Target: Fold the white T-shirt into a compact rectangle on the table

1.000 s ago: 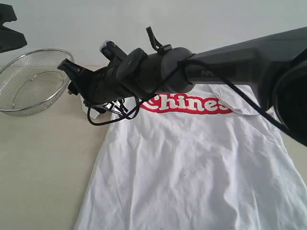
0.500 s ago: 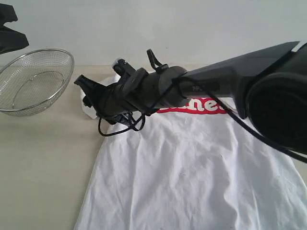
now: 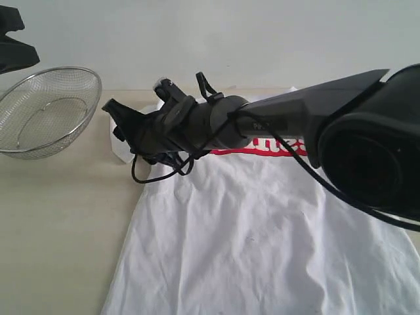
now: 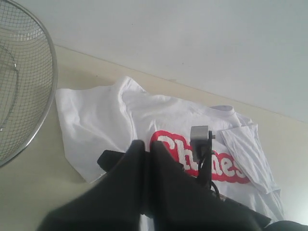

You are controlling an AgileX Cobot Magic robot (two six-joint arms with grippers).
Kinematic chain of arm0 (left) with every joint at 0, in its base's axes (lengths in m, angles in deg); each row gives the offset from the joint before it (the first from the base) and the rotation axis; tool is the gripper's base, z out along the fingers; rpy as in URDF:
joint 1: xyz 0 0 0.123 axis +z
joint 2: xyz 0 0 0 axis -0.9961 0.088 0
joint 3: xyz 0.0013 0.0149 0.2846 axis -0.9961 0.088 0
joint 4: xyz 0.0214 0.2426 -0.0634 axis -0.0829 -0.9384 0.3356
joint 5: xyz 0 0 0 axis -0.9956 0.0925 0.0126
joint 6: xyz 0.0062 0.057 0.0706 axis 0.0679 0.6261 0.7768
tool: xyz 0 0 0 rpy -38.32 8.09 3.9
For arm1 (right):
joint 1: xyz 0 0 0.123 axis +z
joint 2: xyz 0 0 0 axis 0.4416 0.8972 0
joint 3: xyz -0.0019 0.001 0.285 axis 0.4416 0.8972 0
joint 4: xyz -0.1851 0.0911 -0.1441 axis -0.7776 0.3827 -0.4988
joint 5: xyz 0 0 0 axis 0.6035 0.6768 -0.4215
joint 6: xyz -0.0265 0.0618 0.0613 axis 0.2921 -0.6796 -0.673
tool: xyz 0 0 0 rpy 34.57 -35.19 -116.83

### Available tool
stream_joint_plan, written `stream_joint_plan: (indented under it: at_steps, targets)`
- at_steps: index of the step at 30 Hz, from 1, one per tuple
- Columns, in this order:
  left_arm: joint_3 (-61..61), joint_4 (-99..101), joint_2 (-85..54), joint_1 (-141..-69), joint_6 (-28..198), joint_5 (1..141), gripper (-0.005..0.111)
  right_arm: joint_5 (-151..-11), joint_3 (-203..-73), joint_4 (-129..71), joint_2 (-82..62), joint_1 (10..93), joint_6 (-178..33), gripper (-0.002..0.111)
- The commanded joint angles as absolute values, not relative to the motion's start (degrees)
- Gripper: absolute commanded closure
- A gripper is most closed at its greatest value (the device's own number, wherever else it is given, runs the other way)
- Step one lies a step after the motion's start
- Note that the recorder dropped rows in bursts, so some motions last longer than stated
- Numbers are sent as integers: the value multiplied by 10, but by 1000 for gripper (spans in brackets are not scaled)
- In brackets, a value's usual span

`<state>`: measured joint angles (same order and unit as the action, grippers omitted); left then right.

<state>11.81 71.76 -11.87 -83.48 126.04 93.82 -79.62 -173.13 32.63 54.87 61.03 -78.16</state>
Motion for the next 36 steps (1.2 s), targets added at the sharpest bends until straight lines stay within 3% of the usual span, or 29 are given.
stream_joint_plan:
  at_steps: [1,26,28,33,36]
  targets:
    - [120,723,-124,-833,1264,945,102,-806,-1733,325,555,612,-776,62]
    - [120,723,-124,-833,1264,946,102,-794,-1837,335,628,616,-815,64]
    - [120,726,-124,-833,1264,944,102,-792,-1837,335,628,619,-819,71]
    - [120,737,-124,-833,1275,944,102,-789,-1837,335,628,621,-836,108]
    - [120,737,-124,-833,1275,944,102,-782,-1837,339,628,621,-880,108]
